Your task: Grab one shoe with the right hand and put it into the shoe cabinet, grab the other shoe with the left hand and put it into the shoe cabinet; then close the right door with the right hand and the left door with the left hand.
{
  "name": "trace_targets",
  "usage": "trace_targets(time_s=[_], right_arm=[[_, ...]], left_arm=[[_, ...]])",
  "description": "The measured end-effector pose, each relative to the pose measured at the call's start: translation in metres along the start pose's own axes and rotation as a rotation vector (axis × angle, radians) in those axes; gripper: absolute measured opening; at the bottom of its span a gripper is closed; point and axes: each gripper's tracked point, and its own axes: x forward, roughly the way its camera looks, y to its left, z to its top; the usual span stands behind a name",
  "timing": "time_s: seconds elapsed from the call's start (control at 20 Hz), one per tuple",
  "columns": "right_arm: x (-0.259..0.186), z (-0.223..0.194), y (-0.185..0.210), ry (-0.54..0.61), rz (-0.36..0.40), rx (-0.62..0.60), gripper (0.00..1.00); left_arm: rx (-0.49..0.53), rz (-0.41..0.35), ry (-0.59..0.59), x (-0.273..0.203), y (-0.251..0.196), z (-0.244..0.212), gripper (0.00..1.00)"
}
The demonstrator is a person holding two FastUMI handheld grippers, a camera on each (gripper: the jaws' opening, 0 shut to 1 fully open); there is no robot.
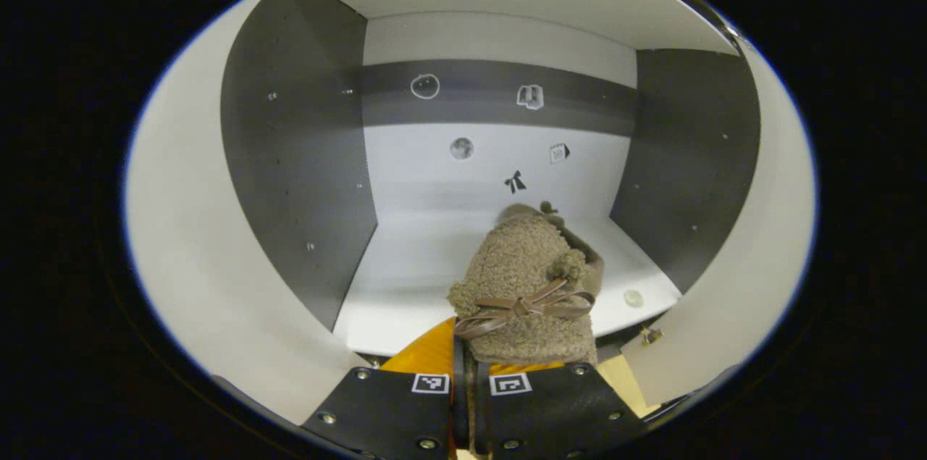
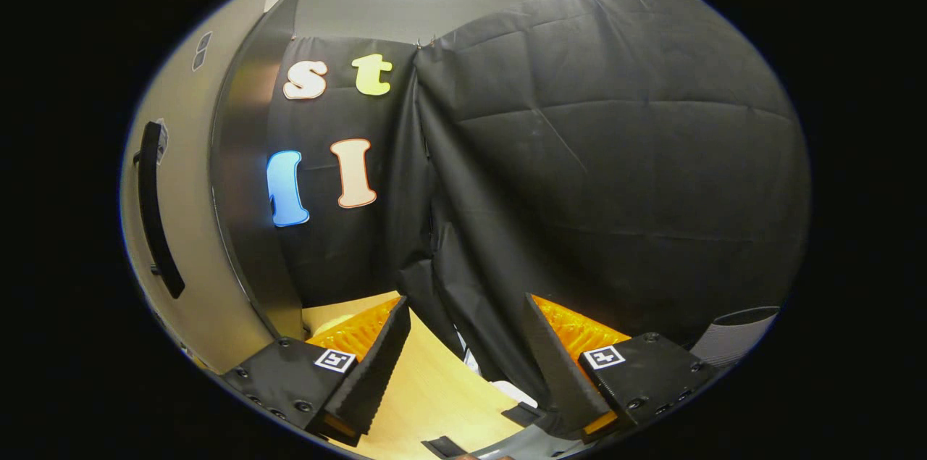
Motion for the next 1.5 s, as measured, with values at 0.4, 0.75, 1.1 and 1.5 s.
trace_targets(time_s=[0.4,0.75,1.1,1.5], right_arm=[[0.035,0.025,0.002,-0.042,0.105,-0.038,0.93],[0.021,0.02,0.006,-0.054,0.11,-0.05,0.98],[0.009,0.002,0.006,-0.017,0.076,-0.004,0.98],[0.0,0.011,0.014,-0.034,0.089,0.014,0.98]], left_arm=[[-0.065,0.111,-0.067,0.087,0.038,0.051,0.05],[-0.137,0.123,-0.028,0.152,0.038,0.039,0.05],[-0.072,0.08,-0.021,0.169,0.024,0.034,0.12],[0.051,0.132,-0.054,0.115,0.038,0.044,0.94]])
